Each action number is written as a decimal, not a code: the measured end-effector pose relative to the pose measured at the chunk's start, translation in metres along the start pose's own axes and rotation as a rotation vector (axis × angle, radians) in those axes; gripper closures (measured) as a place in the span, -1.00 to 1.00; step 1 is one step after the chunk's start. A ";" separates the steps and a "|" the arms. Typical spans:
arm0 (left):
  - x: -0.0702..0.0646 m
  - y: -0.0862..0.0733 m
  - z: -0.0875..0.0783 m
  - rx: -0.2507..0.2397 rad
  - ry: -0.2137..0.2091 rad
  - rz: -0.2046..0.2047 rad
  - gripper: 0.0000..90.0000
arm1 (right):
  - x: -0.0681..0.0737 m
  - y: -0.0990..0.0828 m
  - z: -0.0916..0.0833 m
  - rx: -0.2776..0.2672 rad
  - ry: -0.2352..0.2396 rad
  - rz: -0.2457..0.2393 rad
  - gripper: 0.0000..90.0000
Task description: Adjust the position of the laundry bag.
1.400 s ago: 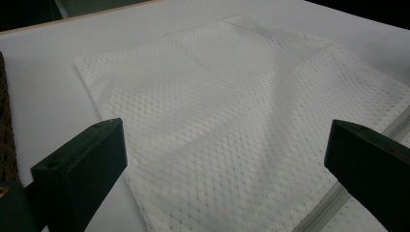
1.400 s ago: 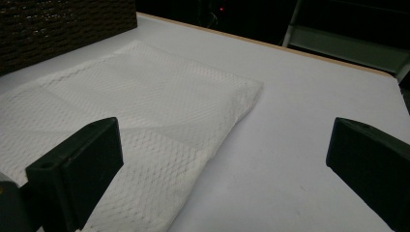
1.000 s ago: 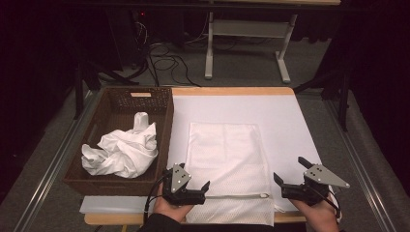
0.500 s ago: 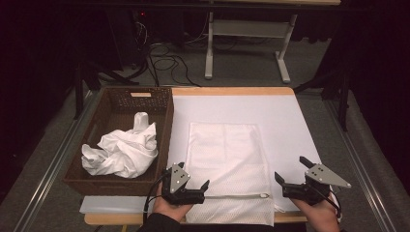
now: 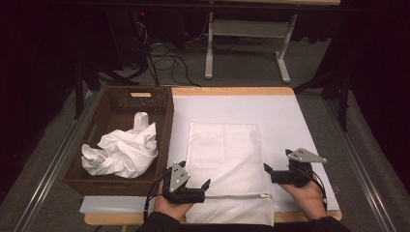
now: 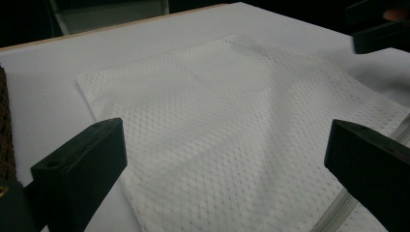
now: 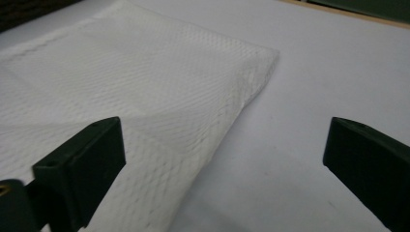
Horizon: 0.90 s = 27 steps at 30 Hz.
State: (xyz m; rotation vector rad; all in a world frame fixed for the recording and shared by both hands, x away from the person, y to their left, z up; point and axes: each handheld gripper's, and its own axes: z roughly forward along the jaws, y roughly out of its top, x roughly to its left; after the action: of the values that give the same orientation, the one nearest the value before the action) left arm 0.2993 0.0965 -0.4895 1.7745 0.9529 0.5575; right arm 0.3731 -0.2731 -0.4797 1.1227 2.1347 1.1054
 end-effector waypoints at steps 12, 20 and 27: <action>0.000 0.000 0.000 -0.014 -0.010 0.006 -0.93 | -0.019 0.017 0.083 0.168 -0.018 0.069 0.21; 0.000 -0.002 0.002 0.025 -0.035 -0.003 -0.90 | -0.021 0.021 0.084 0.160 -0.075 -0.014 1.00; -0.002 -0.004 0.005 0.069 -0.067 -0.010 -0.79 | -0.077 0.028 0.072 0.137 -0.146 0.090 0.57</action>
State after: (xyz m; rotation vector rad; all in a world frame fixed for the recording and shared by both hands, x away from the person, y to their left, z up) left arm 0.3007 0.0930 -0.4950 1.8377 0.9442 0.4601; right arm 0.4791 -0.2965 -0.4928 1.3309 2.0896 0.8961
